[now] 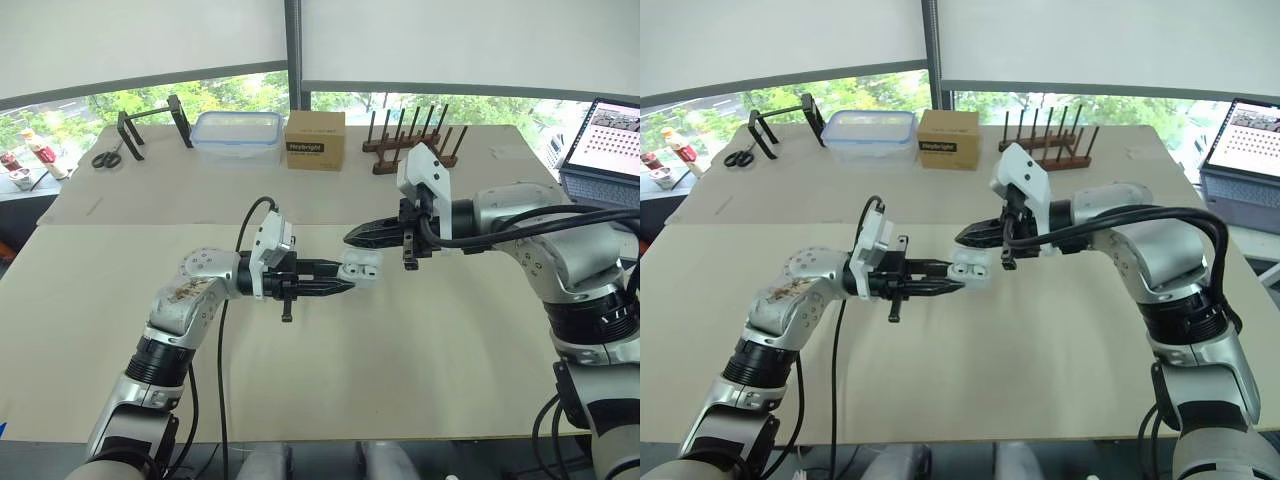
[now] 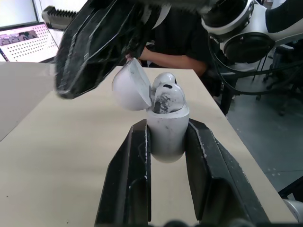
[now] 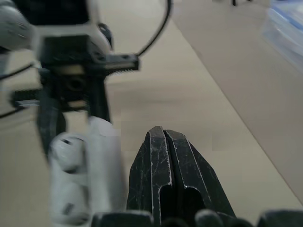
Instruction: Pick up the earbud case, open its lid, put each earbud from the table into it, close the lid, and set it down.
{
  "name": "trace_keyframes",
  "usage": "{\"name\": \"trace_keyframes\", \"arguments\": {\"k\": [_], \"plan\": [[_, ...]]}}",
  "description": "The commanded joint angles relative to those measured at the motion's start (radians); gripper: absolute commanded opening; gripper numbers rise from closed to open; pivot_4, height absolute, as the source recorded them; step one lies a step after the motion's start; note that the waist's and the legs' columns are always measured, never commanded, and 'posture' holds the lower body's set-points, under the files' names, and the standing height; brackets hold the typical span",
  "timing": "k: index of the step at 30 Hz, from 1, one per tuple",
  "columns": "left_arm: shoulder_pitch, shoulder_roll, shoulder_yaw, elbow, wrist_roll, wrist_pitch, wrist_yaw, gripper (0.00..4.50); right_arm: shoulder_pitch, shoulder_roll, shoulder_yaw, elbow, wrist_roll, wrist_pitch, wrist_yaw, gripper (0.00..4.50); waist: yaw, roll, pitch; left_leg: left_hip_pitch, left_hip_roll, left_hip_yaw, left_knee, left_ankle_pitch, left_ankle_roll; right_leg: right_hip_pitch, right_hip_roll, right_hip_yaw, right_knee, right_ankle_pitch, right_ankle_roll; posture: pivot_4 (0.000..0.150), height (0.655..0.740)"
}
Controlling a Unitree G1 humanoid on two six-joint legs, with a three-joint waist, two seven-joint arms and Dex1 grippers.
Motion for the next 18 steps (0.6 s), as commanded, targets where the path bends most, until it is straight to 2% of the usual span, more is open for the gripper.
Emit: {"name": "trace_keyframes", "arguments": {"k": [1, 7, 12, 15, 18], "plan": [[-0.017, -0.008, 0.026, 0.003, 0.003, -0.037, 0.017, 0.52, -0.012, -0.048, -0.041, -0.067, 0.077, 0.074, 0.053, 0.0, 0.005, 0.0, 0.0, 0.0, 0.0, 0.0, 0.0, 0.0, 0.0, 0.0, 0.0, 0.0, 0.0, 0.0, 0.0, 0.15, 0.74], [-0.017, -0.017, 0.043, 0.033, -0.007, -0.034, 0.042, 0.52, 0.048, -0.101, -0.049, -0.142, 0.123, 0.129, 0.053, 0.0, 0.015, 0.0, 0.0, 0.0, 0.0, 0.0, 0.0, 0.0, 0.0, 0.0, 0.0, 0.0, -0.001, 0.0, 0.0, 0.15, 0.74], [-0.017, -0.016, 0.04, 0.036, -0.015, -0.013, 0.038, 0.52, 0.087, -0.098, -0.089, -0.181, 0.157, 0.164, 0.003, 0.0, 0.019, 0.0, 0.0, 0.0, 0.0, 0.0, 0.0, 0.0, 0.0, 0.0, 0.0, 0.0, -0.001, 0.0, 0.0, 0.15, 0.74], [-0.022, -0.008, 0.037, 0.046, -0.037, 0.07, 0.044, 0.52, 0.112, -0.106, -0.135, -0.215, 0.207, 0.204, -0.024, 0.0, 0.02, 0.0, 0.0, 0.0, 0.0, 0.0, 0.001, 0.0, 0.0, 0.0, 0.0, 0.0, -0.001, 0.0, 0.0, 0.15, 0.74], [-0.043, -0.002, 0.025, 0.091, -0.066, 0.247, 0.066, 0.52, 0.165, -0.139, -0.16, -0.265, 0.208, 0.203, -0.052, 0.0, 0.022, 0.0, 0.0, 0.0, 0.0, 0.0, 0.001, 0.0, 0.0, 0.0, 0.0, 0.0, 0.0, 0.0, 0.0, 0.15, 0.74]]}}
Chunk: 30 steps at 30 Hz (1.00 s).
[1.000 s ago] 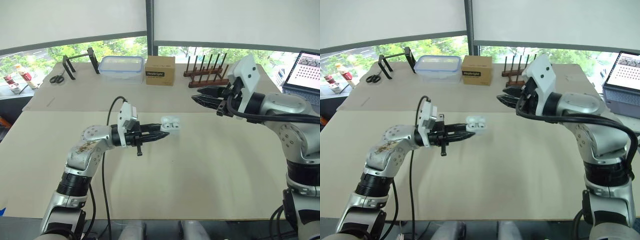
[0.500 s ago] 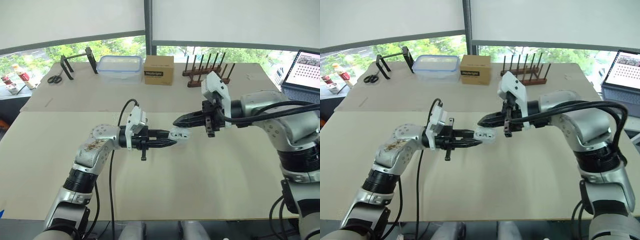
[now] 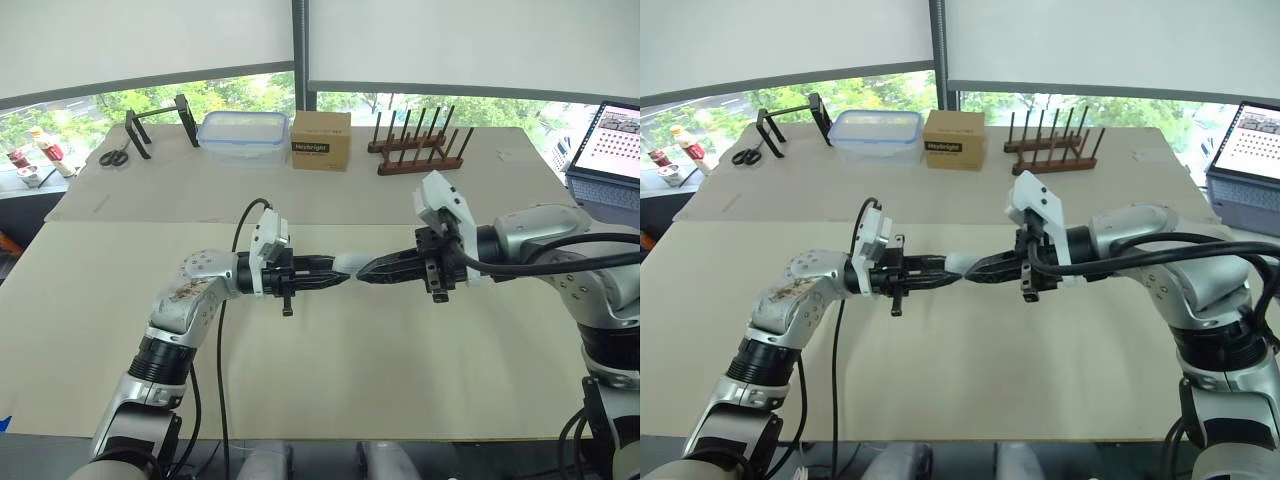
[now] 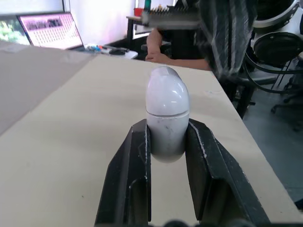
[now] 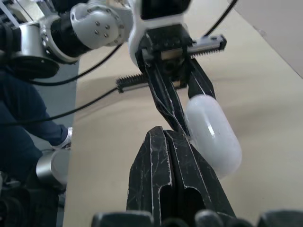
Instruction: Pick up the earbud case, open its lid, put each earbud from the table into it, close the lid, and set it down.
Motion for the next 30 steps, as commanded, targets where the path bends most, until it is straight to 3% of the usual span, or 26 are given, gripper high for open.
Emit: {"name": "trace_keyframes", "arguments": {"k": [1, 5, 10, 20, 25, 28, 30], "plan": [[-0.044, 0.009, -0.003, 0.05, -0.042, 0.184, 0.028, 0.52, 0.053, -0.043, -0.042, -0.076, -0.017, -0.025, -0.04, 0.0, 0.002, 0.0, 0.0, 0.0, 0.0, 0.0, 0.0, 0.0, 0.0, 0.0, 0.0, 0.0, 0.0, 0.0, 0.0, 0.15, 0.74], [-0.11, -0.027, -0.022, 0.176, -0.035, 0.404, 0.106, 0.52, 0.162, -0.069, -0.004, -0.112, -0.18, -0.2, -0.11, 0.0, 0.001, 0.0, 0.0, 0.0, -0.001, 0.001, 0.002, 0.0, 0.0, 0.001, 0.0, -0.001, 0.001, 0.0, 0.0, 0.15, 0.74], [-0.136, -0.066, 0.001, 0.259, -0.06, 0.591, 0.15, 0.52, 0.254, -0.073, 0.0, -0.163, -0.223, -0.249, -0.131, 0.0, -0.006, 0.0, 0.0, 0.0, -0.001, 0.001, 0.002, 0.0, 0.0, 0.0, 0.0, -0.001, 0.002, 0.0, 0.0, 0.15, 0.74], [-0.174, -0.116, 0.032, 0.445, -0.001, 0.622, 0.258, 0.52, 0.324, -0.082, 0.012, -0.18, -0.275, -0.299, -0.151, 0.0, 0.002, 0.0, 0.0, 0.0, -0.001, 0.0, 0.002, 0.0, 0.0, 0.001, -0.001, 0.0, 0.001, 0.0, 0.0, 0.15, 0.74], [-0.168, -0.049, 0.023, 0.439, 0.053, 0.515, 0.23, 2.9, 0.346, -0.103, 0.011, -0.166, -0.304, -0.343, -0.125, 0.0, 0.0, 0.0, 0.0, 0.001, -0.001, 0.0, 0.002, 0.0, 0.0, 0.001, -0.001, 0.0, 0.001, 0.0, 0.0, 0.15, 0.74], [-0.139, 0.039, -0.015, 0.38, 0.117, 0.357, 0.171, 4.25, 0.345, -0.111, 0.001, -0.157, -0.307, -0.357, -0.108, 0.0, -0.009, 0.0, 0.0, 0.002, 0.0, 0.001, 0.002, 0.0, 0.0, 0.001, 0.0, 0.001, 0.002, 0.0, 0.0, 0.15, 0.74], [-0.113, 0.095, -0.022, 0.312, 0.153, 0.238, 0.136, 4.48, 0.343, -0.122, -0.006, -0.154, -0.303, -0.368, -0.089, 0.0, -0.012, 0.0, 0.0, 0.004, 0.0, 0.001, 0.0, 0.0, 0.0, 0.001, 0.0, 0.001, 0.001, 0.0, 0.0, 0.15, 0.74]]}}
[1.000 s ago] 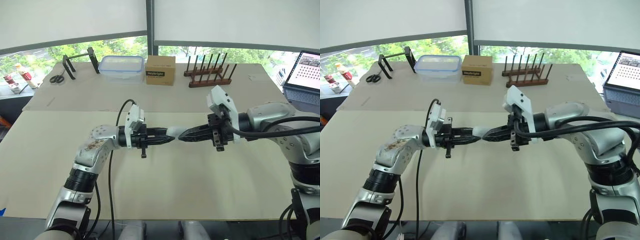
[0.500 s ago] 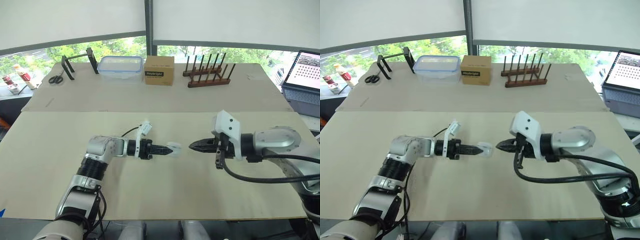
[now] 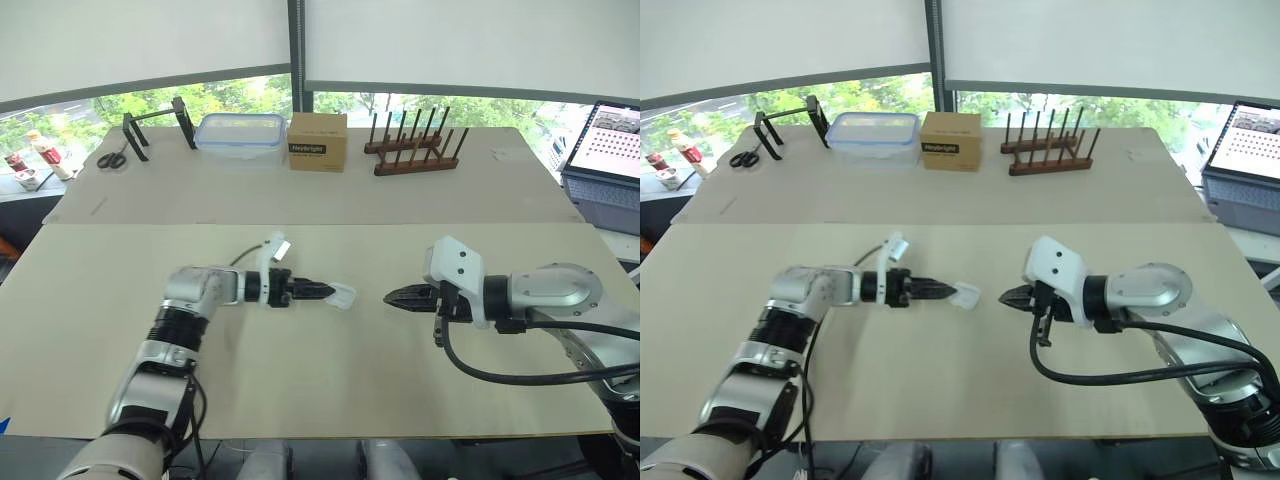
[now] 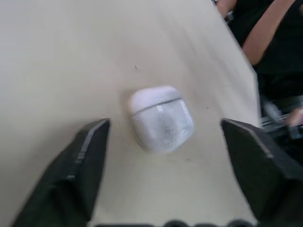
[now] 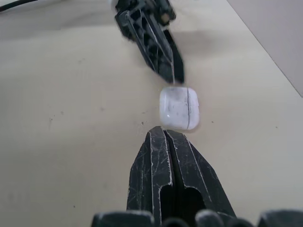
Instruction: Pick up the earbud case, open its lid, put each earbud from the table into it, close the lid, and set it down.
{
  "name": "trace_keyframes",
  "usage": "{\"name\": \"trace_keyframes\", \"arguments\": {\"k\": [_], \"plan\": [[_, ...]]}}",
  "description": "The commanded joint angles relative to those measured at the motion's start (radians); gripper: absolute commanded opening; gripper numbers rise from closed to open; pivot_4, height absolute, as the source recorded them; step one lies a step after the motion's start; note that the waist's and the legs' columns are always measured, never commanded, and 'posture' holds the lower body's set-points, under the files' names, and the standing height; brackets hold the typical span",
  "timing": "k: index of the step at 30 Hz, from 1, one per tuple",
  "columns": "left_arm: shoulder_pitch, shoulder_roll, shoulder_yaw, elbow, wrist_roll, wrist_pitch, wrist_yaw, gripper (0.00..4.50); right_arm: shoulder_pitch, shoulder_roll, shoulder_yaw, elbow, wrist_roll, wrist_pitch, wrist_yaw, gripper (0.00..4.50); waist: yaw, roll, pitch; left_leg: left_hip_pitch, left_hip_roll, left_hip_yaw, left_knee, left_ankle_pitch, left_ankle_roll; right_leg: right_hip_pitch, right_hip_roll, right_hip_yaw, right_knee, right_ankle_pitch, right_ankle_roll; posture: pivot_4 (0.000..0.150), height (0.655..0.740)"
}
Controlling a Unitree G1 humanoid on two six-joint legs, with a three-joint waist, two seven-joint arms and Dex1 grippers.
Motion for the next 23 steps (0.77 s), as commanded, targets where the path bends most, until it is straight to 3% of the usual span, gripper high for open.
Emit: {"name": "trace_keyframes", "arguments": {"k": [1, 2, 7, 10, 15, 23], "plan": [[0.05, 0.098, -0.01, -0.105, 0.094, -0.211, -0.052, 4.48, -0.007, -0.026, -0.043, -0.009, 0.007, -0.04, 0.036, 0.0, -0.001, 0.0, 0.0, 0.001, 0.0, 0.001, -0.001, 0.0, 0.0, 0.0, 0.0, 0.0, 0.0, 0.0, 0.0, 0.15, 0.74], [0.068, 0.124, -0.005, -0.137, 0.116, -0.296, -0.069, 4.48, -0.01, -0.031, -0.048, -0.005, 0.01, -0.044, 0.045, 0.0, 0.0, 0.0, 0.0, 0.0, 0.0, 0.001, -0.002, 0.0, 0.0, -0.001, 0.0, 0.001, 0.0, 0.0, 0.0, 0.15, 0.74], [0.16, 0.239, 0.088, -0.313, 0.121, -0.552, -0.15, 4.5, -0.034, -0.085, -0.061, 0.03, -0.006, -0.095, 0.115, 1.61, 0.017, 0.0, 0.0, -0.005, 0.0, 0.0, 0.0, 0.0, 0.0, -0.002, -0.003, -0.001, -0.004, 0.0, 0.0, 0.15, 0.74], [0.219, 0.287, 0.157, -0.44, 0.041, -0.538, -0.192, 4.5, -0.044, -0.138, -0.076, 0.051, -0.004, -0.125, 0.181, 2.68, 0.018, 0.0, 0.0, -0.005, 0.001, 0.001, 0.0, 0.0, 0.001, -0.001, -0.003, -0.001, -0.008, 0.002, 0.001, 0.15, 0.74], [0.397, 0.401, 0.256, -0.672, 0.043, -0.502, -0.145, 4.5, -0.021, -0.249, -0.12, 0.135, -0.069, -0.28, 0.286, 4.36, 0.01, 0.001, 0.0, -0.003, 0.002, 0.002, -0.001, -0.001, 0.001, 0.0, -0.001, -0.001, -0.008, 0.002, 0.002, 0.15, 0.74], [0.533, 0.476, 0.335, -0.762, -0.041, -0.495, -0.206, 4.5, -0.013, -0.289, -0.144, 0.208, -0.081, -0.365, 0.37, 4.36, 0.011, 0.001, 0.001, -0.002, 0.004, 0.004, -0.001, -0.001, 0.001, 0.002, -0.001, -0.001, -0.008, 0.002, 0.001, 0.15, 0.74]]}}
